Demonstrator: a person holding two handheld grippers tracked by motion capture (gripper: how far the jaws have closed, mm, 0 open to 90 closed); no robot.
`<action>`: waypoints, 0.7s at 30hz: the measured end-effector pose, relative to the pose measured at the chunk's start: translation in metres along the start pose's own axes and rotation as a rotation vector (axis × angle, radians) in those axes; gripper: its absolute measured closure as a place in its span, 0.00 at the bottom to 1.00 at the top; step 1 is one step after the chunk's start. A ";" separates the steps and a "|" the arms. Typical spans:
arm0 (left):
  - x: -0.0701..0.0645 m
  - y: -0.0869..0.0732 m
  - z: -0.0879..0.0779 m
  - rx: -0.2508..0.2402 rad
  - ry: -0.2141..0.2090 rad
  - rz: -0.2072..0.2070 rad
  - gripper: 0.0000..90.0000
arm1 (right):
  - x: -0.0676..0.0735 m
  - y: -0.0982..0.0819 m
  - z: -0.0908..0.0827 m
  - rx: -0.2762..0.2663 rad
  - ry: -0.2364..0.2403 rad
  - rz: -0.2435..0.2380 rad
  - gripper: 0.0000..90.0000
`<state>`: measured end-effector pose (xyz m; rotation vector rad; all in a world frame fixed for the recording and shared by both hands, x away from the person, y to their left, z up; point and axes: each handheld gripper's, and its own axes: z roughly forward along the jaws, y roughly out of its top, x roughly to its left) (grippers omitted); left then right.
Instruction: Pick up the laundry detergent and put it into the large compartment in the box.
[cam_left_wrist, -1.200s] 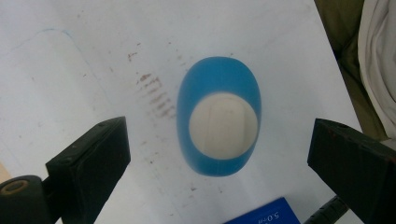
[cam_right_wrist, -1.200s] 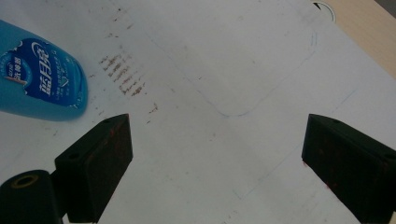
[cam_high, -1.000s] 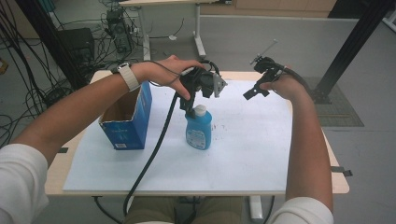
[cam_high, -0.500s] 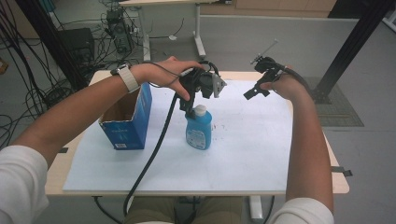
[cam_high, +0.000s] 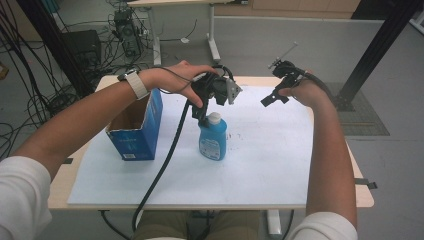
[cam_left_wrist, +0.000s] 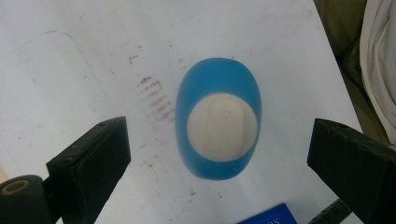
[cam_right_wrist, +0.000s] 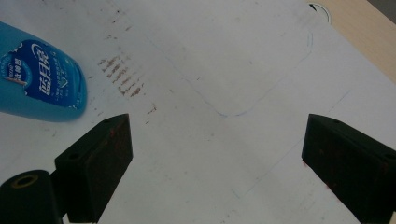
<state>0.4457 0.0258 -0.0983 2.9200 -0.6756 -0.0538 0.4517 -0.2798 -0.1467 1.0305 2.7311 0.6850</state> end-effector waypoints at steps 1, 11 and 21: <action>0.000 0.000 0.000 0.001 0.000 0.002 0.07 | 0.000 0.000 0.000 0.000 0.001 0.001 0.10; -0.001 -0.001 0.001 -0.002 0.000 -0.005 0.07 | 0.000 0.000 0.000 0.001 0.001 0.001 0.10; -0.001 -0.004 0.000 -0.004 0.001 -0.006 0.08 | 0.000 0.000 0.000 -0.001 0.000 0.000 0.10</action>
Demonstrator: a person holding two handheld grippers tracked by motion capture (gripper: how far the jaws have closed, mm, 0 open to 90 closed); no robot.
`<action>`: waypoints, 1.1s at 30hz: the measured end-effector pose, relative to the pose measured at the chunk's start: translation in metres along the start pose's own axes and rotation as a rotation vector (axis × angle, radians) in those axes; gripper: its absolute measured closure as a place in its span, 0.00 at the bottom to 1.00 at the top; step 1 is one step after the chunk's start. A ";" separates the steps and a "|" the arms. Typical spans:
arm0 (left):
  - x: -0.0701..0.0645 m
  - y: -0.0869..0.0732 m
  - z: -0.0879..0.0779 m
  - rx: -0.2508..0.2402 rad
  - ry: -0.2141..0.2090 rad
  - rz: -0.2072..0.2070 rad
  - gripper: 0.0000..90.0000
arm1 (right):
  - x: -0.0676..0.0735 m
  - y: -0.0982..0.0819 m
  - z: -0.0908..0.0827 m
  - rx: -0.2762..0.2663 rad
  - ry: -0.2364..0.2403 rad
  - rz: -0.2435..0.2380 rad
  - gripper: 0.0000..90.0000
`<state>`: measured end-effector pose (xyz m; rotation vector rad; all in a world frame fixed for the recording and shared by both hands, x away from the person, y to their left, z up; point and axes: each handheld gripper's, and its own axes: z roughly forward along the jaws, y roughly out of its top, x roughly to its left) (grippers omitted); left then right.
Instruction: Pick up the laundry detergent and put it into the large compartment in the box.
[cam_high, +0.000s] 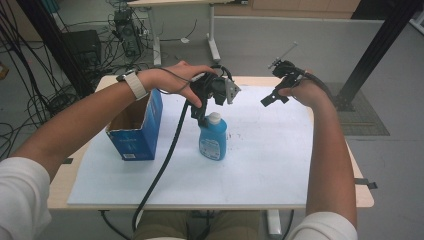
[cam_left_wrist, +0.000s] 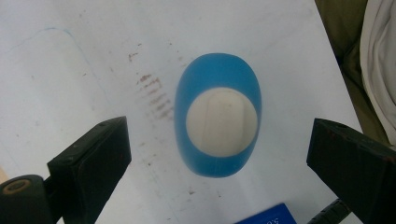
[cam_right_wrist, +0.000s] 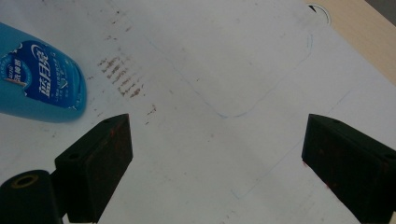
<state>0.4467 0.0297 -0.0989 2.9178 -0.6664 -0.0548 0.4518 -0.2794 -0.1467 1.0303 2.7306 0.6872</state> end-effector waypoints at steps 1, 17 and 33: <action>0.000 0.000 0.000 -0.002 0.000 0.003 0.08 | 0.000 0.000 0.000 0.000 0.000 -0.001 0.10; 0.000 -0.002 0.000 -0.005 0.002 -0.001 0.07 | 0.000 0.000 0.000 -0.001 0.001 -0.003 0.10; 0.000 -0.003 0.000 -0.006 0.002 -0.002 0.08 | 0.000 0.000 0.001 -0.001 0.001 -0.001 0.10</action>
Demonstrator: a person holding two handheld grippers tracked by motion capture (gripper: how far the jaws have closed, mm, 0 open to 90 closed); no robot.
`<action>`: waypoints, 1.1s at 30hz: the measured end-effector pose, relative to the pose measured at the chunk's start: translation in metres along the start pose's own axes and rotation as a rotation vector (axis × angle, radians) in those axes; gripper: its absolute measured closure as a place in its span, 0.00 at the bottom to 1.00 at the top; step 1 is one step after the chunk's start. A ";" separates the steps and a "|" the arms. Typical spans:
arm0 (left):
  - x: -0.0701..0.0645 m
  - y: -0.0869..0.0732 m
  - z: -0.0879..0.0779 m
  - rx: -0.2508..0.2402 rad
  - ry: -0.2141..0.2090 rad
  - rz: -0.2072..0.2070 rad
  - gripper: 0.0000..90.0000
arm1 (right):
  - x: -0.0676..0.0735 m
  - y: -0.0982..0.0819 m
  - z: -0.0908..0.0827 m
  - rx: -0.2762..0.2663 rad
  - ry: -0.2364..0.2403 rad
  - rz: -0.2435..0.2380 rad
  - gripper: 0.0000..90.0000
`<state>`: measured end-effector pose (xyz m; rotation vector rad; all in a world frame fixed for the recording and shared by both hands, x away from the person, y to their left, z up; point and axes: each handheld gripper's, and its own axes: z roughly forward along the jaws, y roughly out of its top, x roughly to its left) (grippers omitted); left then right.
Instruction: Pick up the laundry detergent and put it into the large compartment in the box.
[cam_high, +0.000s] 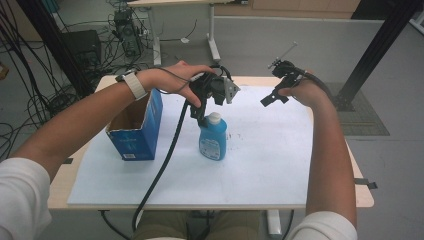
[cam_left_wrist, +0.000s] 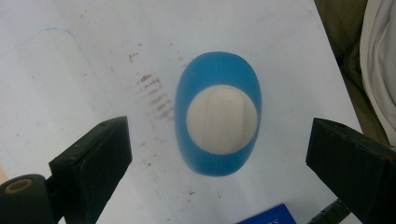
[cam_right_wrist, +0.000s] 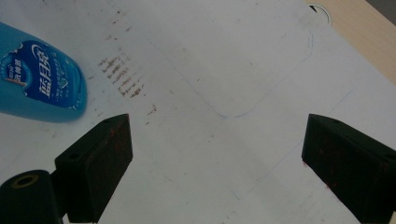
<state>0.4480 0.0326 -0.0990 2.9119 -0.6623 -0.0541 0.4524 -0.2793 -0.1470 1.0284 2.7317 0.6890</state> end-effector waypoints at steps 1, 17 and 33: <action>0.000 0.000 0.000 0.000 0.002 -0.001 0.08 | 0.000 0.000 0.000 0.001 0.000 -0.001 0.10; 0.000 0.000 0.000 -0.001 0.003 -0.004 0.08 | 0.000 0.000 0.000 0.001 -0.001 -0.001 0.10; -0.001 0.001 0.001 -0.002 0.003 -0.007 0.08 | 0.000 0.000 0.000 0.001 -0.001 -0.002 0.10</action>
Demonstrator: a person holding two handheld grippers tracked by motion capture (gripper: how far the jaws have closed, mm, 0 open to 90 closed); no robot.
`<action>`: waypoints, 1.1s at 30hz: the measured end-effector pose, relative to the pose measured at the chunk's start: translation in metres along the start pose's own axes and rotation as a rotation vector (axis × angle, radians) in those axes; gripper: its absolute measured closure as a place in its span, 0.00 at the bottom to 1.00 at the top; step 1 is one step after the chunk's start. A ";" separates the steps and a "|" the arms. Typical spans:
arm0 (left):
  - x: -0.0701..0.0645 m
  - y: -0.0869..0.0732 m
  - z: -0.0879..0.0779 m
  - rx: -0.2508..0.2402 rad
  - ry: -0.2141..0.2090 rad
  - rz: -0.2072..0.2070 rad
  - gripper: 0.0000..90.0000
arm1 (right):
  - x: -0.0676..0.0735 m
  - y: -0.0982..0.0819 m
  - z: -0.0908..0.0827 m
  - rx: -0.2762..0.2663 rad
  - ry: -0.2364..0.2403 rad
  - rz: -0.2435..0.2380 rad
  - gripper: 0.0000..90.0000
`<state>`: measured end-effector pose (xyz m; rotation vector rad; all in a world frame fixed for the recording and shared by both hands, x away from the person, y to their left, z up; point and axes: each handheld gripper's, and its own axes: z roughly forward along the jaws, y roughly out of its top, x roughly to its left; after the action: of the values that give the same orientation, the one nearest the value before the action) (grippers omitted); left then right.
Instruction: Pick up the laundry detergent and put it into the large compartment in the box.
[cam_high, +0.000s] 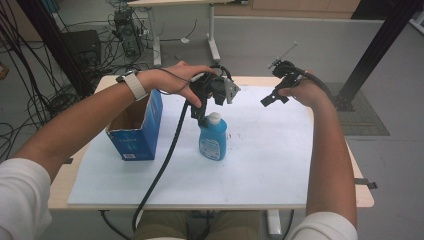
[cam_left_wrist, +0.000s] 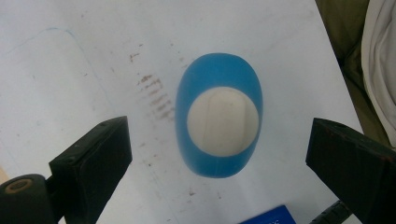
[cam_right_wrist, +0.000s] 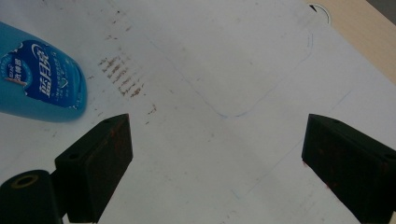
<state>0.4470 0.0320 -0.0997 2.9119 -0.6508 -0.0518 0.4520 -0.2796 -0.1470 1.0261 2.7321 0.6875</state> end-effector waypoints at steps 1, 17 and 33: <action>0.000 0.000 0.000 -0.001 0.000 0.000 0.08 | 0.000 0.000 0.000 0.000 0.000 0.000 0.10; 0.000 0.000 0.000 0.001 0.001 0.003 0.08 | 0.000 -0.001 0.000 -0.001 0.000 0.001 0.10; -0.001 -0.001 0.000 -0.001 0.006 0.000 0.08 | 0.000 -0.001 -0.001 -0.001 -0.001 0.002 0.10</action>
<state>0.4463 0.0334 -0.0997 2.9103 -0.6490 -0.0426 0.4511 -0.2799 -0.1465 1.0291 2.7292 0.6887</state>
